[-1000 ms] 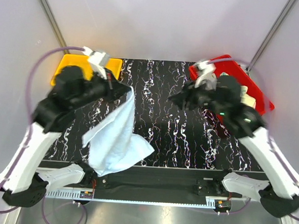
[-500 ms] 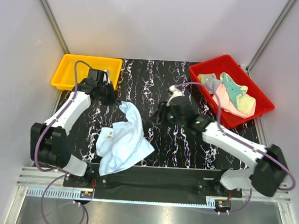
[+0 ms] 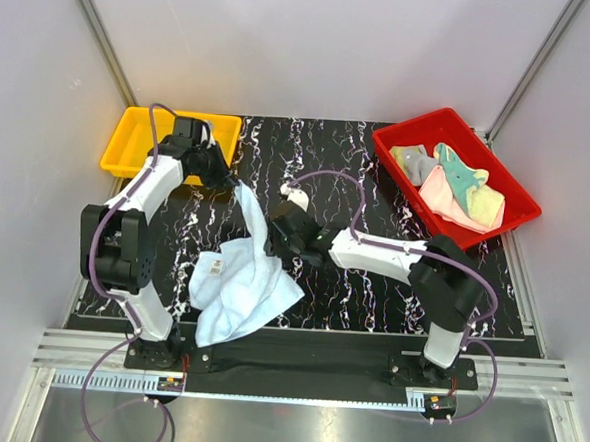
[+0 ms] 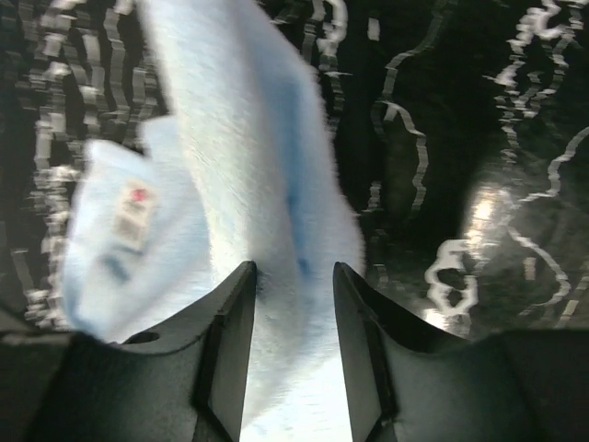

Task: Fold and stack the towels
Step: Flatten out the crumpled towel

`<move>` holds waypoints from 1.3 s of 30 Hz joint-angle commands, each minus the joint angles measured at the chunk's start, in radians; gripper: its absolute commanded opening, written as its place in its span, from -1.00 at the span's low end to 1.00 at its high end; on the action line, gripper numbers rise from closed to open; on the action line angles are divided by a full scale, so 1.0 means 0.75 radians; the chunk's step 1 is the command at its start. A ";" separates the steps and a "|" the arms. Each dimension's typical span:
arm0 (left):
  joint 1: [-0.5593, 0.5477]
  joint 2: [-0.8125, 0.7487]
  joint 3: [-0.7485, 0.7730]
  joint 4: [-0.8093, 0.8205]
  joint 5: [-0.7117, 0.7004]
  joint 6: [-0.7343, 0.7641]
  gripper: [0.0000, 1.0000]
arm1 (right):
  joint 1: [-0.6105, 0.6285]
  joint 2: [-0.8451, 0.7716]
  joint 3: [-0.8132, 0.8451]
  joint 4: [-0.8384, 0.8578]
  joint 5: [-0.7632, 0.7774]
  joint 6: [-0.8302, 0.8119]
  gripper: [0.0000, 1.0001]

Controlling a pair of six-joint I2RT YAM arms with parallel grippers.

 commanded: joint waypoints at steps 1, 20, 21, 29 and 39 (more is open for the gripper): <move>-0.002 0.056 0.100 0.080 0.059 0.047 -1.00 | -0.059 0.028 -0.015 -0.030 0.141 -0.099 -0.10; 0.004 0.330 0.304 -0.014 0.068 0.195 -1.00 | -0.066 0.013 0.328 -0.200 -0.003 -0.163 -0.20; 0.006 0.334 0.312 -0.008 0.076 0.191 -1.00 | -0.047 0.050 0.357 -0.190 0.006 -0.153 -0.20; 0.019 0.395 0.360 0.000 0.154 0.138 -1.00 | 0.061 0.455 0.764 -0.193 0.083 -0.138 -0.08; 0.078 0.487 0.425 -0.061 0.305 0.164 -1.00 | 0.147 0.572 0.781 0.033 0.120 -0.245 -0.07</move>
